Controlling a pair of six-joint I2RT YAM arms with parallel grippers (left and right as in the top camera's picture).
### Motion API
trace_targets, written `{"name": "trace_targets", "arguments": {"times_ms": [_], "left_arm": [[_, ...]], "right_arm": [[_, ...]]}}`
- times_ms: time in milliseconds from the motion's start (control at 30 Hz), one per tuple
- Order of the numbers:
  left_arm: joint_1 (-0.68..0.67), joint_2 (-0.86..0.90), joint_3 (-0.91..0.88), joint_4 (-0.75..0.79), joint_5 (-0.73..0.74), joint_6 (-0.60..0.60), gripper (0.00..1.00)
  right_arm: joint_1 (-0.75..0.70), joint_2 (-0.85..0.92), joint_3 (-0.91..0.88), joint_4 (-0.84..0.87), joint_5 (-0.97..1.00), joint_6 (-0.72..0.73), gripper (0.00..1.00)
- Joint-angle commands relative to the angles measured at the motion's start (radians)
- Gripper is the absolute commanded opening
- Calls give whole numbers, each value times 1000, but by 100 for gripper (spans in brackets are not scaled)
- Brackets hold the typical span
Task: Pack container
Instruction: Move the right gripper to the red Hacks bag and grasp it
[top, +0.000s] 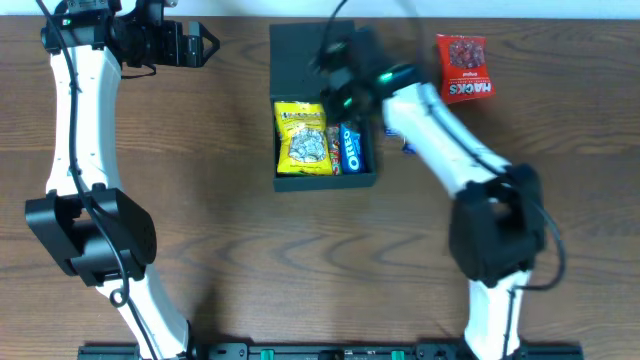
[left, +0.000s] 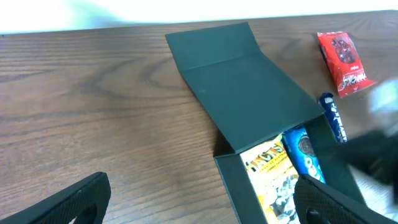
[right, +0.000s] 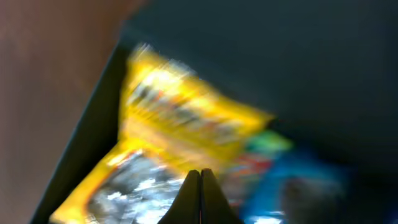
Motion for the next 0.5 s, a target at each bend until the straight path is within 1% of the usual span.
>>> {"name": "trace_targets", "arguments": {"times_ms": [0,167,200,233,267,300,333,400,467], "left_arm": [[0,3,19,-3,3,-4,95],[0,3,19,-3,3,-4,95],[0,3,19,-3,4,-4,95],[0,3,19,-3,4,-4,95],[0,3,19,-3,4,-4,95],[0,3,19,-3,3,-4,95],[0,3,19,-3,4,-4,95],[0,3,19,-4,4,-4,95],[0,3,19,-4,4,-4,95]], "right_arm": [[-112,-77,14,35,135,-14,1],[-265,-24,14,138,264,-15,1],[-301,3,14,192,282,-14,7],[-324,24,14,239,282,-14,18],[-350,55,14,311,282,-14,55],[-368,79,14,370,281,-13,77],[-383,103,14,423,281,-9,85],[-402,148,14,499,282,-10,94],[-422,206,14,570,286,-11,94]]}}
